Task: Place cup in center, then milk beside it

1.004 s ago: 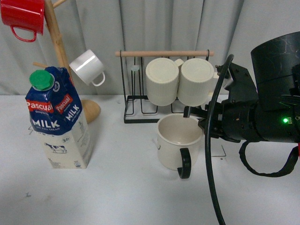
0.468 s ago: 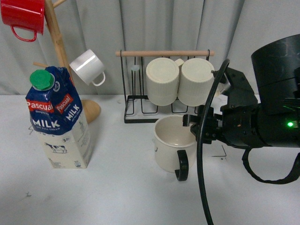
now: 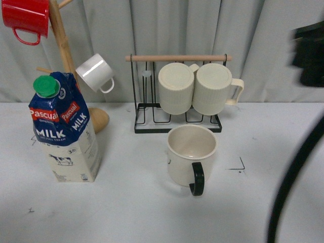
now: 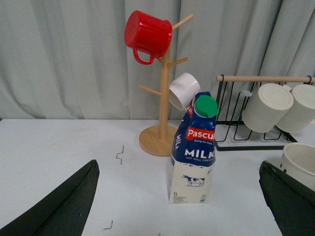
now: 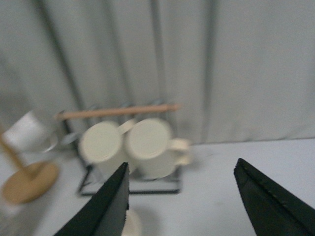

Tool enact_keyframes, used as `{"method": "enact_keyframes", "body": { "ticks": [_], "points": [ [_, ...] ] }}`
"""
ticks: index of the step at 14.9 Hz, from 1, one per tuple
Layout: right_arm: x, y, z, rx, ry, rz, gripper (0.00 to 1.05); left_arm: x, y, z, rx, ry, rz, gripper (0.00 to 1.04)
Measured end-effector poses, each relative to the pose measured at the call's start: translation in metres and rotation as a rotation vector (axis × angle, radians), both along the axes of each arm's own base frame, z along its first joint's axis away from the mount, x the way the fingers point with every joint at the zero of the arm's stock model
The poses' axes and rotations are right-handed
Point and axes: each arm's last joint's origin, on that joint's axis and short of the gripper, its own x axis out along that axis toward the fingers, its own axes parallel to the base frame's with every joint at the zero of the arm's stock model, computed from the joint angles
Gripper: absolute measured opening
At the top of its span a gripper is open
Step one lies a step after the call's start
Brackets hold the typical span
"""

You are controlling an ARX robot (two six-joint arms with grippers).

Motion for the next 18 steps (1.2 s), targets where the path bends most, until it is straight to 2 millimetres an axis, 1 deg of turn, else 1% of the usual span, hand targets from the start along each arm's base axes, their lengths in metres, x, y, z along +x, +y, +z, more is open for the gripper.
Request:
{"method": "enact_keyframes", "body": {
  "ticks": [1, 2, 3, 4, 5, 6, 9, 11, 12, 13, 14, 16, 18],
  "points": [
    [-0.015, -0.020, 0.006, -0.028, -0.049, -0.085, 0.51, 0.000, 0.000, 0.000, 0.000, 0.000, 0.000, 0.98],
    [-0.026, -0.029, 0.000, -0.050, -0.043, -0.100, 0.40, 0.000, 0.000, 0.000, 0.000, -0.001, -0.002, 0.98],
    [-0.037, -0.035, -0.013, -0.076, 0.002, -0.083, 0.27, 0.000, 0.000, 0.000, 0.000, -0.001, -0.002, 0.98],
    [-0.045, -0.040, -0.020, -0.087, 0.020, -0.075, 0.16, 0.000, 0.000, 0.000, 0.000, -0.001, -0.001, 0.98],
    [-0.051, -0.045, -0.019, -0.088, 0.007, -0.076, 0.07, 0.000, 0.000, 0.000, 0.000, -0.001, 0.000, 0.98],
    [-0.060, -0.051, -0.017, -0.088, -0.020, -0.082, 0.02, 0.000, 0.000, 0.000, 0.000, -0.001, -0.001, 0.98],
    [-0.080, -0.062, -0.027, -0.092, 0.003, -0.082, 0.02, 0.000, 0.000, 0.000, 0.000, -0.001, -0.001, 0.98],
    [-0.090, -0.067, -0.027, -0.090, -0.011, -0.083, 0.02, 0.000, 0.000, 0.000, 0.000, -0.001, -0.001, 0.98],
    [-0.095, -0.069, -0.031, -0.085, -0.045, -0.086, 0.02, 0.000, 0.000, 0.000, 0.000, -0.001, -0.001, 0.98],
    [-0.099, -0.077, -0.040, -0.090, 0.002, -0.072, 0.02, 0.000, 0.000, 0.000, 0.000, -0.001, -0.002, 0.98],
    [-0.103, -0.081, -0.044, -0.091, 0.027, -0.095, 0.02, 0.000, 0.000, 0.000, 0.000, 0.000, 0.000, 0.98],
    [-0.110, -0.080, -0.037, -0.089, -0.015, -0.086, 0.02, 0.000, 0.000, 0.000, 0.000, -0.001, -0.001, 0.98],
    [-0.115, -0.080, -0.035, -0.089, -0.016, -0.086, 0.02, 0.000, 0.000, 0.000, 0.000, -0.001, -0.001, 0.98]
  ]
}}
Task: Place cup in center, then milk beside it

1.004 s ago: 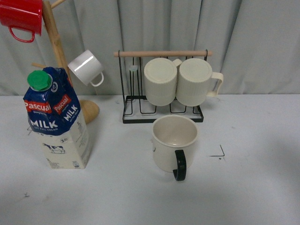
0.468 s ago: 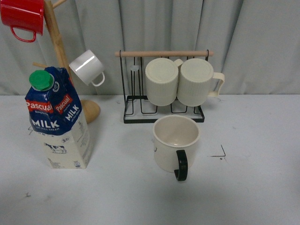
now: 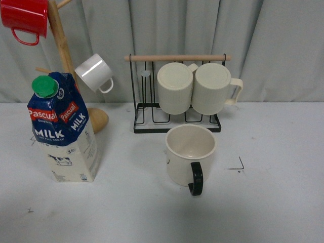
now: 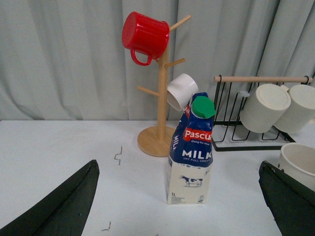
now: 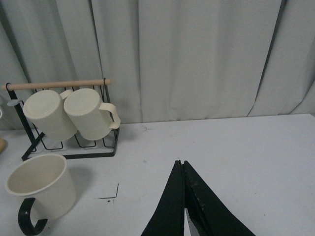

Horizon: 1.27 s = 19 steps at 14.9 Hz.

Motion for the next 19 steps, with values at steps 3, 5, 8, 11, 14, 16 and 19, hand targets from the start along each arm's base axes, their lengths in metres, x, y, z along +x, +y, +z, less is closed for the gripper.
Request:
{"method": "enact_keyframes", "body": {
  "ticks": [3, 5, 8, 11, 14, 16, 19],
  "points": [
    [-0.010, 0.000, 0.003, 0.000, -0.008, 0.000, 0.02, 0.000, 0.000, 0.000, 0.000, 0.000, 0.000, 0.98],
    [-0.015, 0.000, 0.004, 0.000, -0.015, 0.000, 0.02, 0.000, 0.000, 0.000, 0.000, 0.000, 0.000, 0.98],
    [-0.020, 0.000, 0.004, 0.000, -0.013, 0.000, 0.02, 0.000, 0.000, 0.000, 0.000, 0.000, 0.000, 0.98],
    [-0.024, 0.000, 0.004, 0.000, -0.013, 0.000, 0.02, 0.000, 0.000, 0.000, 0.000, 0.000, 0.000, 0.98],
    [-0.027, 0.000, 0.003, 0.000, -0.013, 0.000, 0.02, 0.000, 0.000, 0.000, 0.000, 0.000, 0.000, 0.98],
    [-0.037, 0.000, -0.001, 0.000, 0.007, 0.002, 0.02, 0.000, 0.000, 0.000, 0.000, 0.000, 0.001, 0.98],
    [-0.038, 0.000, 0.000, 0.000, -0.005, 0.003, 0.02, 0.000, 0.000, 0.000, 0.000, 0.000, 0.000, 0.98]
  ]
}}
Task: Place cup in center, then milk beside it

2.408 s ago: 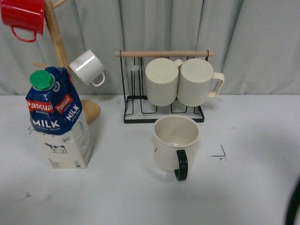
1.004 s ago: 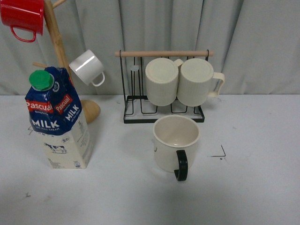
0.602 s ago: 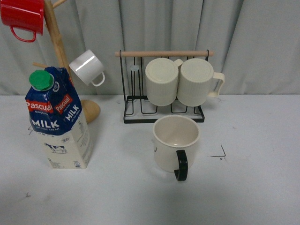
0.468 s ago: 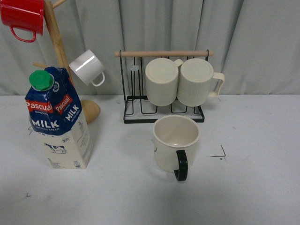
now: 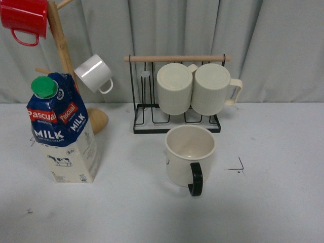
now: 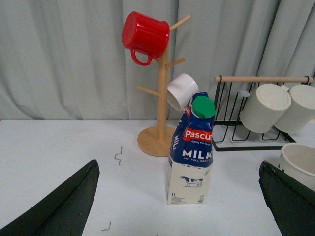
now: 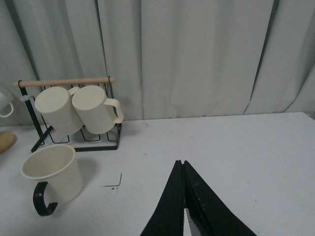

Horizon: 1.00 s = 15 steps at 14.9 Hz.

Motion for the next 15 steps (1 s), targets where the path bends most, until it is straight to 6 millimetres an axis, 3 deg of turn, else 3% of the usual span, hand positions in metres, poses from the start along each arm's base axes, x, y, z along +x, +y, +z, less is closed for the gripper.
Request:
{"method": "enact_keyframes", "body": {
  "ticks": [3, 4, 5, 7, 9, 13, 15],
  "points": [
    [0.000, 0.000, 0.000, -0.001, 0.002, 0.000, 0.33, 0.000, 0.000, 0.000, 0.000, 0.000, 0.000, 0.98],
    [0.000, 0.000, 0.000, -0.001, 0.002, 0.000, 0.47, -0.001, 0.000, -0.002, -0.036, 0.126, 0.036, 0.98],
    [0.000, 0.000, 0.000, -0.001, 0.002, -0.002, 0.58, 0.004, -0.004, 0.004, -0.090, 0.355, 0.098, 0.98],
    [0.000, 0.000, 0.000, -0.002, 0.002, 0.001, 0.82, 0.038, -0.008, 0.039, -0.246, 0.329, 0.133, 0.98],
    [0.000, 0.000, 0.000, -0.002, 0.002, 0.001, 0.95, 0.061, -0.008, 0.054, -0.281, 0.266, 0.123, 0.98],
    [0.000, 0.000, 0.000, -0.002, 0.002, 0.001, 0.98, 0.182, -0.021, 0.069, -0.176, 0.249, -0.017, 0.98],
    [0.000, 0.000, 0.000, -0.002, 0.002, 0.001, 0.98, 0.196, -0.025, 0.064, -0.127, 0.281, -0.087, 0.98]
  ]
}}
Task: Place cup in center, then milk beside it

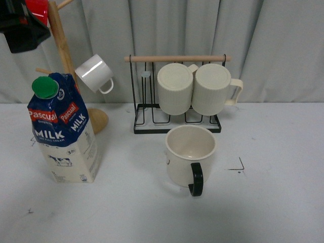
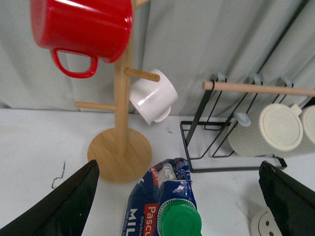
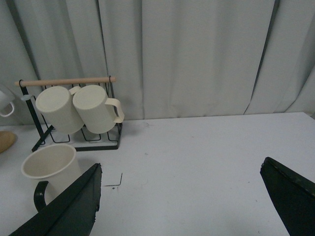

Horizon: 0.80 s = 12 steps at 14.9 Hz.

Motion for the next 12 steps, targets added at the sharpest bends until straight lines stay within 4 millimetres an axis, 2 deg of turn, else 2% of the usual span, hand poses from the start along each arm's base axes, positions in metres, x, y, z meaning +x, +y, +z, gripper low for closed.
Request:
{"method": "enact_keyframes", "body": {
  "ticks": [3, 5, 12],
  "points": [
    [0.000, 0.000, 0.000, 0.000, 0.000, 0.000, 0.98, 0.011, -0.001, -0.023, 0.068, 0.111, -0.087, 0.98],
    [0.000, 0.000, 0.000, 0.000, 0.000, 0.000, 0.98, 0.012, -0.001, -0.027, 0.085, 0.128, -0.115, 0.98],
    [0.000, 0.000, 0.000, 0.000, 0.000, 0.000, 0.98, 0.037, -0.001, -0.057, 0.141, 0.213, -0.061, 0.98]
  ]
}}
